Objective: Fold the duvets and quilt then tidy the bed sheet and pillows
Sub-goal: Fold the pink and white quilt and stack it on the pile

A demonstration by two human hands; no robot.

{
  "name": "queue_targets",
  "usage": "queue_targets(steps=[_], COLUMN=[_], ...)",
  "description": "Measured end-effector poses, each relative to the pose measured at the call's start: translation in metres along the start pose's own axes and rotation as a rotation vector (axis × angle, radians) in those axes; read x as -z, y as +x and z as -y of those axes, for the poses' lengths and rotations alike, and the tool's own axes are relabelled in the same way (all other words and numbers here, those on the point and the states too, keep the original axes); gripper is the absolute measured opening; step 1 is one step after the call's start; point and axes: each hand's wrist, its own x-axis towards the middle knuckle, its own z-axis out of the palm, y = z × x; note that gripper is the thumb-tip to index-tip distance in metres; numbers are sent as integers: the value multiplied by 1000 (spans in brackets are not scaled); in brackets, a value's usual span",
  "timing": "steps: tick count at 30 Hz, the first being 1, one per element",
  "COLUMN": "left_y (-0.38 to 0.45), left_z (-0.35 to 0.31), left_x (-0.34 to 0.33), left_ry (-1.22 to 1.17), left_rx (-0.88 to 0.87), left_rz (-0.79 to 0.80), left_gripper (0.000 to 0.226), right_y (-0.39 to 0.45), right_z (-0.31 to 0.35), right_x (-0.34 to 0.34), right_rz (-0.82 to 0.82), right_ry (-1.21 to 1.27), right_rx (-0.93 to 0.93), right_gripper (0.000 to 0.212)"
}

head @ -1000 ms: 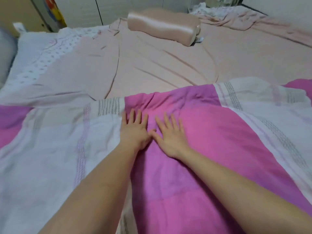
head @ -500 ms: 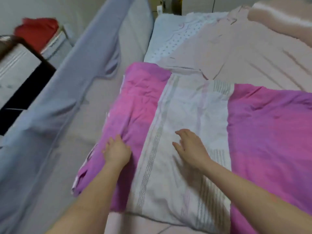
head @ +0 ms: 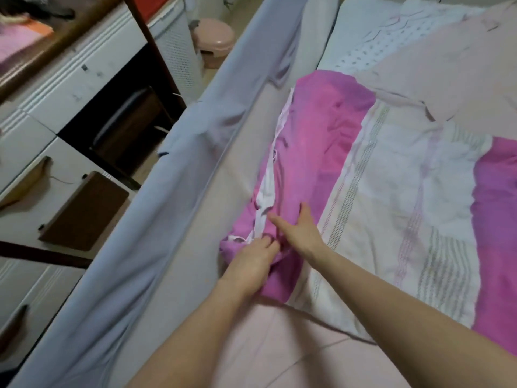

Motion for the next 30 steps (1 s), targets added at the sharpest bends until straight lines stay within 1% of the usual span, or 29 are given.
queue_targets(steps=[1,2,3,4,5,6,7,8,9,10,11,12,14,16,17,18,19,21,22,24,26,28,30], left_y=[-6,-11,-13,-13,-12,-8,-4,2,7,10,14,16,23,25,24,23,22,18,15,8,4,-11,-20], left_z=[-2,0,3,10,21,28,36,44,49,53,57,59,61,51,45,32,18,-11,-29,-57,-75,-95,-107], left_x=[0,1,-1,-1,0,3,4,5,4,4,4,6,10,23,28,39,52,79,101,138,165,186,193], left_ry=[11,16,-3,-29,-73,-166,-277,-358,-387,-402,-429,-473,-563,-556,-558,-571,-594,-600,-568,-515,-507,-524,-590], left_rx=[-112,-156,-108,38,249,497,713,850,915,923,904,885,893,897,896,876,857,780,719,613,555,520,505], left_rz=[6,20,-1,-38,-87,-111,-113,-66,13,107,181,220,196,151,126,109,101,90,89,48,27,12,-36], left_gripper=[38,39,43,51,65,81,94,101,103,101,96,90,85,85,83,80,77,72,69,63,59,58,65], right_y=[5,10,15,19,26,29,30,29,26,19,14,4,-18,-52,-68,-83,-95,-107,-116,-131,-142,-167,-189], right_z=[5,8,7,8,8,9,10,8,4,-3,-13,-19,-37,-53,-58,-58,-51,-24,-2,31,54,78,92], right_x=[-4,-8,-10,-13,-18,-19,-21,-24,-28,-30,-30,-27,-21,-15,-18,-20,-22,-23,-15,9,37,64,81], right_rz=[-15,-36,-60,-88,-105,-87,-29,43,106,146,161,175,262,344,333,235,92,-205,-312,-377,-383,-397,-408], right_ry=[12,-24,-74,-114,-113,-74,-24,-11,-37,-97,-164,-249,-489,-699,-730,-716,-662,-506,-434,-345,-314,-372,-421], right_rx=[-55,-90,-106,-97,-70,-36,1,33,64,109,162,226,355,418,419,422,428,427,416,388,348,331,354], right_gripper=[111,115,113,107,100,95,89,82,74,69,68,71,88,111,119,125,125,109,102,91,74,61,52])
